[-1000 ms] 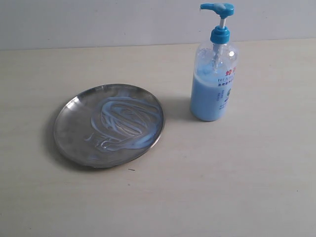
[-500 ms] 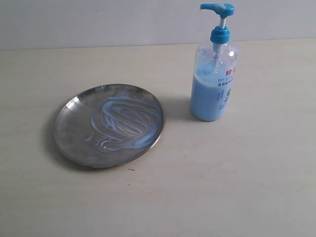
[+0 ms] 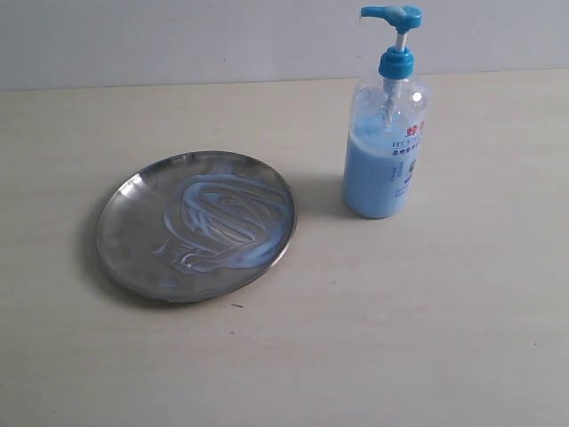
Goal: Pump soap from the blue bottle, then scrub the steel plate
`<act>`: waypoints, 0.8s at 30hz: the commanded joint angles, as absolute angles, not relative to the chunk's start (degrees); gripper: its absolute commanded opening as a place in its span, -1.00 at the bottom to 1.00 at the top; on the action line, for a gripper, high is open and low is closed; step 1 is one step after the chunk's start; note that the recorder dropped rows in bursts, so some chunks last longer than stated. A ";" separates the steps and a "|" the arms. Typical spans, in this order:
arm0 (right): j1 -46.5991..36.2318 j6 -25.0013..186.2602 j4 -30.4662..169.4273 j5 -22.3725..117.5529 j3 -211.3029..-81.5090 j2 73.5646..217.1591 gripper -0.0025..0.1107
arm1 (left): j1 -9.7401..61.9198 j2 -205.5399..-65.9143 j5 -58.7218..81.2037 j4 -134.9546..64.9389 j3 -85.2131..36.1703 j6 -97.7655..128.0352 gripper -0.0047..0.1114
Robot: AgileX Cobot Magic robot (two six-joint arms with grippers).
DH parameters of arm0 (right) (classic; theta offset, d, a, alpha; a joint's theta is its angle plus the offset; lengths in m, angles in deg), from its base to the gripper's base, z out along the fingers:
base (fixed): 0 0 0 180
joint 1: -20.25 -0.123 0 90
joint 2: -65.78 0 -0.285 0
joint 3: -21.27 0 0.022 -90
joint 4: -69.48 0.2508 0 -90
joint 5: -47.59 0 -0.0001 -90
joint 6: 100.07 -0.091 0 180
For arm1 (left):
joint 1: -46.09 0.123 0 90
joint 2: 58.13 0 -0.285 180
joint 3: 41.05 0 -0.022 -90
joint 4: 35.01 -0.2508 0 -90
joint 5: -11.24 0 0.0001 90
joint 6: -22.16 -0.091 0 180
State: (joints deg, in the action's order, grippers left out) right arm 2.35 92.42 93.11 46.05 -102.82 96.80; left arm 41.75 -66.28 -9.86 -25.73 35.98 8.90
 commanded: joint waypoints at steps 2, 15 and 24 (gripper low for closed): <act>2.26 92.96 92.84 46.29 -103.04 97.02 0.90 | 41.43 -65.91 -9.60 -25.64 36.17 8.88 -0.92; 2.26 94.04 92.89 53.49 -103.04 101.63 0.90 | 41.43 -65.91 -9.60 -25.64 36.17 8.88 -0.92; 2.26 103.33 95.34 60.11 -111.91 119.54 0.90 | 41.43 -65.91 -9.60 -25.64 36.17 8.88 -0.92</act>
